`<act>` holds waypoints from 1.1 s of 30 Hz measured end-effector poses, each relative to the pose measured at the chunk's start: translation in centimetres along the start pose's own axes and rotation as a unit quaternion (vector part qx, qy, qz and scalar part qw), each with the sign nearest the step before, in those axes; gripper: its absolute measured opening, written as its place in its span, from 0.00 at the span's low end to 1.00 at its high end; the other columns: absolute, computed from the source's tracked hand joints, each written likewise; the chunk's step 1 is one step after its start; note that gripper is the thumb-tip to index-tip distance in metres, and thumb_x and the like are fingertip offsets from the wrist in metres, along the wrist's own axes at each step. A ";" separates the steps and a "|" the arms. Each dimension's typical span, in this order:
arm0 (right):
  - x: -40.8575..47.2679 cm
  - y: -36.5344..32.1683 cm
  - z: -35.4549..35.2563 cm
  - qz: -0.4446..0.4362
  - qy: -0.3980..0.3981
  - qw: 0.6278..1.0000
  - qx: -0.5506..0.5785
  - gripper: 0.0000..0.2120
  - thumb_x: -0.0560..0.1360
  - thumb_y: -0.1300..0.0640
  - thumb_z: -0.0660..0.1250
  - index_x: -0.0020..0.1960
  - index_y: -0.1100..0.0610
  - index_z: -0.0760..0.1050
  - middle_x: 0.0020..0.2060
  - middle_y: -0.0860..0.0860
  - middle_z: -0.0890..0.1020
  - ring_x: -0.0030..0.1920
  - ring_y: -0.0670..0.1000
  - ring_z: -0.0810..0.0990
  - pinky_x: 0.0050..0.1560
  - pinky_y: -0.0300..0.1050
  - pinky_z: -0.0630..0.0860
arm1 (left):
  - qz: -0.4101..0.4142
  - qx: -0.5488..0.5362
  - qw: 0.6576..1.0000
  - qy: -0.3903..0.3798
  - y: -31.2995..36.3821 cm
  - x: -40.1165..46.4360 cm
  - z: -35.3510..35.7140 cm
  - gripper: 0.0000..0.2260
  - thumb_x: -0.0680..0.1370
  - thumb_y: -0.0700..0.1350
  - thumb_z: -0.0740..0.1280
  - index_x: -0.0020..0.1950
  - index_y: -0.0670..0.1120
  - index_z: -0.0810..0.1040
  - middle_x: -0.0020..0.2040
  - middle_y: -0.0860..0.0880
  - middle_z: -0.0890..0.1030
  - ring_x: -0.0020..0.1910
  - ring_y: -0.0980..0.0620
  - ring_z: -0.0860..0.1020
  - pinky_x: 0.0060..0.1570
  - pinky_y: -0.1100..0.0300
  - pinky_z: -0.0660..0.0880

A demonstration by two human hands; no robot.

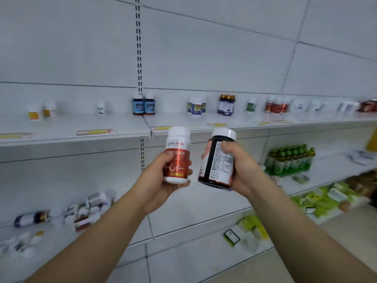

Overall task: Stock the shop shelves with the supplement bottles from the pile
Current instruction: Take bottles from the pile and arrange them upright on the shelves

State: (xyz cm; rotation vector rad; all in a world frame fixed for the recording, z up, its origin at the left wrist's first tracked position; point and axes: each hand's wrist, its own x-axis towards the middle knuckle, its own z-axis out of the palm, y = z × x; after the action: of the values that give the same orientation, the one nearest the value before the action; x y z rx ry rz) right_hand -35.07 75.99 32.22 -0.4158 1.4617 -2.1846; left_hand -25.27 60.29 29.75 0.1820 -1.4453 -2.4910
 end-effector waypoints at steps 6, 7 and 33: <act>-2.2 -7.0 -12.6 -0.026 0.001 0.999 0.028 0.24 0.63 0.49 0.62 0.54 0.63 0.77 0.42 0.60 0.82 0.45 0.60 0.80 0.53 0.56 0.76 | -0.013 -0.003 1.000 -0.013 -6.0 5.2 12.0 0.15 0.80 0.49 0.57 0.62 0.42 0.73 0.47 0.40 0.80 0.41 0.46 0.79 0.41 0.51 0.77; -2.4 -7.7 -14.3 -0.030 0.007 0.999 0.028 0.24 0.65 0.48 0.62 0.54 0.62 0.77 0.41 0.60 0.82 0.44 0.60 0.81 0.49 0.55 0.78 | -0.015 0.001 1.000 -0.027 -7.0 6.1 13.6 0.16 0.81 0.49 0.57 0.64 0.42 0.73 0.48 0.40 0.81 0.41 0.46 0.80 0.40 0.52 0.78; 16.9 -24.2 -51.6 -0.136 0.253 0.957 -0.028 0.07 0.77 0.58 0.62 0.54 0.54 0.72 0.40 0.54 0.81 0.38 0.54 0.81 0.46 0.53 0.79 | -0.115 -0.006 0.968 -0.222 -24.1 41.6 44.9 0.10 0.79 0.38 0.58 0.55 0.49 0.74 0.45 0.43 0.80 0.41 0.46 0.77 0.45 0.50 0.74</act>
State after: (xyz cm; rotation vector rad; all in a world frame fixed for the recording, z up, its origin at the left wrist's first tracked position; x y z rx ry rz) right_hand -80.18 114.71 34.48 -0.0708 1.8229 -2.6064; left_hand -79.41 97.54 32.09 -0.2431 -1.6531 -2.8595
